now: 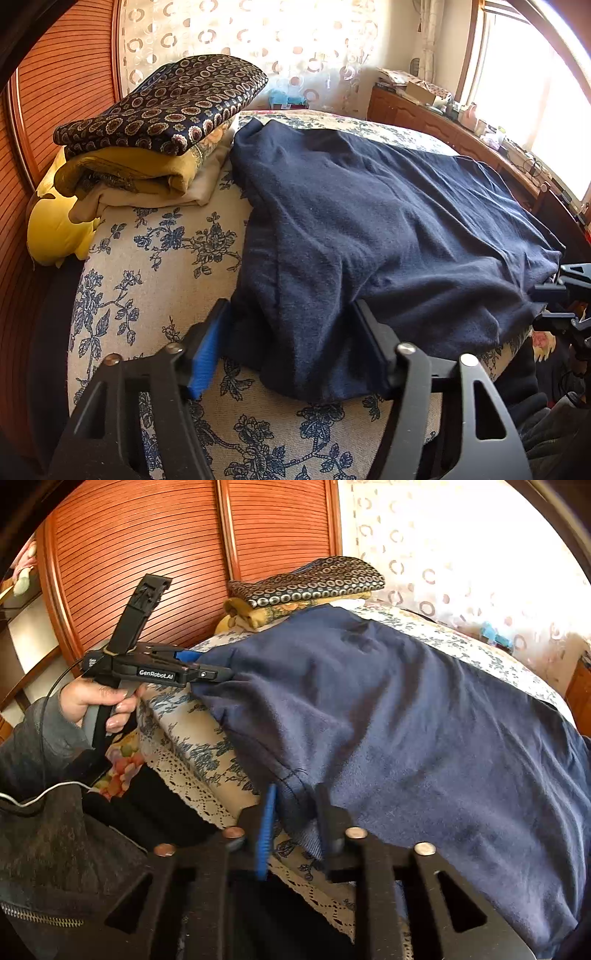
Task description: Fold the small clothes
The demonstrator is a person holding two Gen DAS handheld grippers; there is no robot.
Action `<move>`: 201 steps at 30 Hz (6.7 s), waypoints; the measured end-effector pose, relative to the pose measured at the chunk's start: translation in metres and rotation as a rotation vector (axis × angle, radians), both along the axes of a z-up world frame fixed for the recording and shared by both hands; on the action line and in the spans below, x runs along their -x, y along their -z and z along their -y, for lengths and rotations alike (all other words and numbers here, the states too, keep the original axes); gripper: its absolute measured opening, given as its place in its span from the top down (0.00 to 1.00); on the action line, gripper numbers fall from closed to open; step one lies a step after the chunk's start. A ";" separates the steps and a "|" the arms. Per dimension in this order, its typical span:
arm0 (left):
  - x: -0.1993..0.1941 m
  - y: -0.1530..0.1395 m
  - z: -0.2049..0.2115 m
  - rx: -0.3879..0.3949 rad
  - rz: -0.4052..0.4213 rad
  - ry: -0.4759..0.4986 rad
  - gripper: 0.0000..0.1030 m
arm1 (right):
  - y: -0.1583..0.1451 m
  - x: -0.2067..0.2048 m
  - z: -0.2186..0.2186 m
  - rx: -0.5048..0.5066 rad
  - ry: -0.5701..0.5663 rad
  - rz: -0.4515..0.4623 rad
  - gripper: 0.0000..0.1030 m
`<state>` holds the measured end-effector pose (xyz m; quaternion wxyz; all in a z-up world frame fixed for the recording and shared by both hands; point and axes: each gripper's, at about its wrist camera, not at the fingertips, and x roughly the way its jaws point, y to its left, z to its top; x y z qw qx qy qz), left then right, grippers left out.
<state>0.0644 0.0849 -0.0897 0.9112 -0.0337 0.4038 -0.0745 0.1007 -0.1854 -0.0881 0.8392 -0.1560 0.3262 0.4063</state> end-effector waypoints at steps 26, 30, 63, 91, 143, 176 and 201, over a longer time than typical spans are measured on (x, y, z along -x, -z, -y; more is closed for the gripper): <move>0.007 -0.045 0.037 0.078 0.098 0.154 0.88 | -0.010 0.000 0.030 -0.080 0.221 0.031 0.43; -0.008 -0.082 0.075 0.096 0.149 0.262 0.88 | -0.015 0.001 0.051 -0.115 0.284 0.039 0.43; -0.065 -0.147 0.295 0.034 0.129 0.716 0.26 | -0.023 0.040 0.183 -0.212 0.664 0.089 0.43; -0.049 -0.077 0.126 0.052 0.135 0.287 0.25 | -0.035 -0.052 0.053 -0.075 0.282 0.103 0.43; -0.042 -0.055 0.130 0.083 0.091 0.316 0.25 | -0.098 -0.167 0.123 -0.118 0.468 0.070 0.94; -0.033 -0.029 0.196 0.073 0.017 0.447 0.25 | -0.022 -0.055 0.196 -0.037 0.652 -0.022 0.56; -0.013 -0.019 0.215 0.116 -0.031 0.516 0.34 | -0.016 -0.006 0.242 -0.124 0.748 -0.011 0.76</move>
